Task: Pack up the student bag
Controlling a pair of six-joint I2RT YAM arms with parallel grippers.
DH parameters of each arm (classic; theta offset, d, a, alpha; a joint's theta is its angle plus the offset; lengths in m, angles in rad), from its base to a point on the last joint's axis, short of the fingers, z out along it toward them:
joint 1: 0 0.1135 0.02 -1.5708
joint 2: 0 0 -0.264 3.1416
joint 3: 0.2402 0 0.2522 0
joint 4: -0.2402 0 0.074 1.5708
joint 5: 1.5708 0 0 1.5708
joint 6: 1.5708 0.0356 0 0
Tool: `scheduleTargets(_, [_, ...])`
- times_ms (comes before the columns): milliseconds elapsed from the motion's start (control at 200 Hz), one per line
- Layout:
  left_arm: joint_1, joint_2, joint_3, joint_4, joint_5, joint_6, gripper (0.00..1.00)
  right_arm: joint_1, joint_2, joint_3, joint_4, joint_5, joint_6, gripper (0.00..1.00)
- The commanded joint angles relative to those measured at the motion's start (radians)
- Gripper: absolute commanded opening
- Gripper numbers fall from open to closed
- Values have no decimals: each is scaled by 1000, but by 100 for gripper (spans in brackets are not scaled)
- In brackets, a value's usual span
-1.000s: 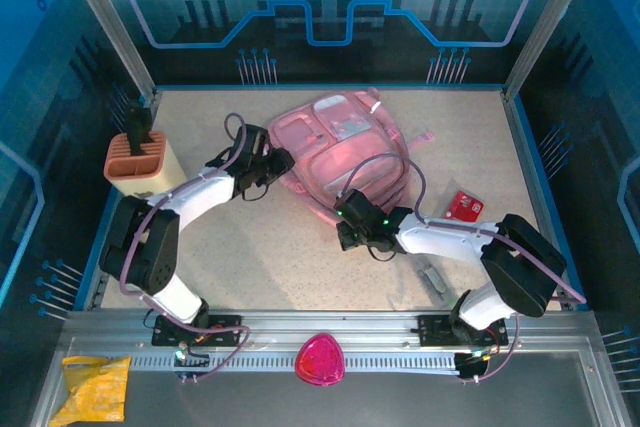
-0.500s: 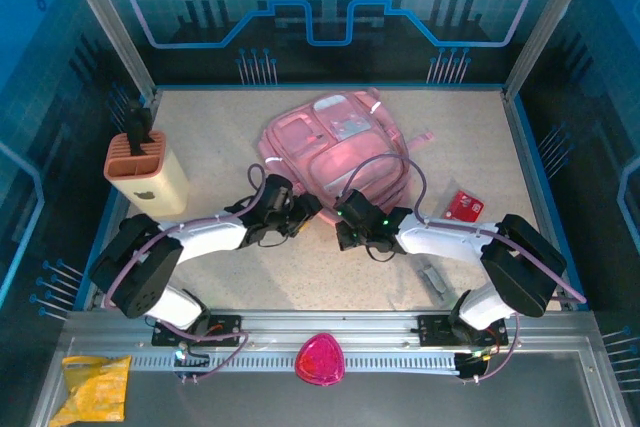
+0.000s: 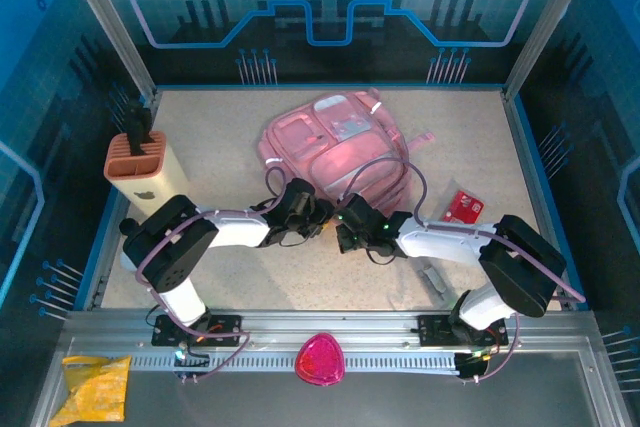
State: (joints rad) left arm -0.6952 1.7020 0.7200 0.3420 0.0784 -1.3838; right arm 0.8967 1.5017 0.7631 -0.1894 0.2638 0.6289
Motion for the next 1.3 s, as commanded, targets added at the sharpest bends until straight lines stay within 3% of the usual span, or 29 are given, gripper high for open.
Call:
scheduleTargets(0, [-7,-20,33,-28,-61,24,15,21,-35,-30,17,1,6,0])
scheduleTargets(105, [-5,-71,47,-114,-101,66,0,16,-64,-36,-18,33,5,0])
scheduleTargets(310, [29,-157,61,-237,-115,154,0,-4,-172,-113,-47,97,-18,0])
scheduleTargets(580, [141,-291,23,-346,-39,272,0,-137,-306,-173,-116,90,-94,0])
scheduleTargets(945, [146,-340,24,-369,14,328,0,-120,-183,-102,79,-44,-244,0])
scheduleTargets(1061, [147,-341,24,-362,14,332,0,-122,-153,-101,139,-85,-266,13])
scheduleTargets(1296, [147,-333,42,-366,19,341,0,-124,-96,-80,126,27,-251,11])
